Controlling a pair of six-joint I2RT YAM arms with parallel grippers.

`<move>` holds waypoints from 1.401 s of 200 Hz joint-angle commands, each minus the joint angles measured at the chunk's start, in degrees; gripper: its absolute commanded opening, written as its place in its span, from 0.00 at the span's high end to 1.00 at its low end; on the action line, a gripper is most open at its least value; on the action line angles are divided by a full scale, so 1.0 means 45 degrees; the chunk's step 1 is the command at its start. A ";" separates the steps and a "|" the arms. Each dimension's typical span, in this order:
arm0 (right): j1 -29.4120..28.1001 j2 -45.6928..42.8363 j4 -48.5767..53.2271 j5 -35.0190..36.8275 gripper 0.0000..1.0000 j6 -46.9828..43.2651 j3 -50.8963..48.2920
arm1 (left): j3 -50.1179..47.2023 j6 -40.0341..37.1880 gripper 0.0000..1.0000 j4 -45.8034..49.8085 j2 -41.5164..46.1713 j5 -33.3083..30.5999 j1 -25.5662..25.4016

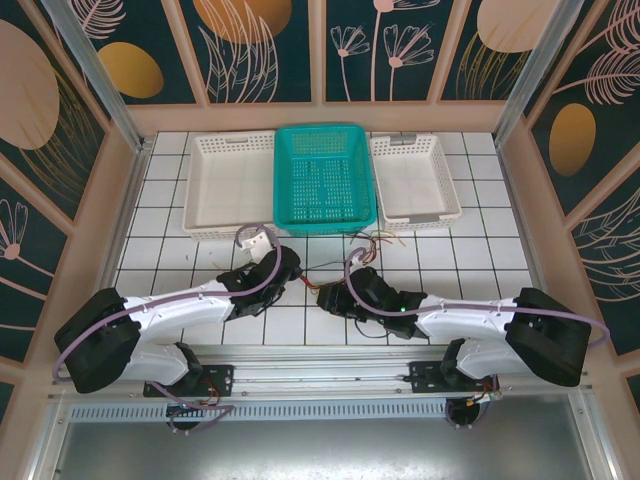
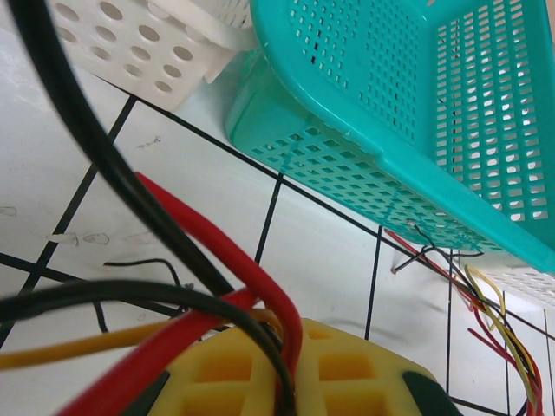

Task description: Untangle the cables

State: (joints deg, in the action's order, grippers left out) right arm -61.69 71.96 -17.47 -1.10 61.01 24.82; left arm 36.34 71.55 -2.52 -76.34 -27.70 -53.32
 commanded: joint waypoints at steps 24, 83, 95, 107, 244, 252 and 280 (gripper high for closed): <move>0.0264 -0.0406 -0.1912 0.0963 0.73 -0.0004 -0.0308 | 0.0017 0.0033 1.00 -0.0181 0.0069 0.0004 -0.0028; 0.0545 -0.0331 -0.2563 0.1591 0.75 -0.0078 -0.0543 | -0.0309 0.0157 1.00 -0.0422 0.0341 0.0218 -0.0060; 0.0530 -0.0558 -0.3154 0.1727 0.76 -0.0077 -0.0828 | -0.0331 0.0179 1.00 -0.0434 0.0383 0.0218 -0.0056; 0.0526 -0.0833 -0.4319 0.1624 0.75 -0.0272 -0.1299 | -0.0340 0.0178 1.00 -0.0420 0.0385 0.0209 -0.0047; 0.0584 -0.0781 -0.4250 0.1764 1.00 -0.0570 -0.1384 | -0.0581 0.0416 1.00 -0.0713 0.0722 0.0478 -0.0078; 0.0573 -0.1038 -0.3774 0.1953 1.00 -0.0561 -0.1413 | -0.0656 0.0445 1.00 -0.0688 0.0789 0.0469 -0.0088; 0.0733 -0.2083 -0.1420 0.2483 1.00 -0.0703 -0.1533 | -0.1013 0.0525 1.00 -0.0461 0.1129 0.0379 -0.0080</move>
State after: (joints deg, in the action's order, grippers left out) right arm -59.55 66.87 -32.56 5.56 58.87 18.79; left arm 33.47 73.14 -4.62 -73.25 -25.43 -53.56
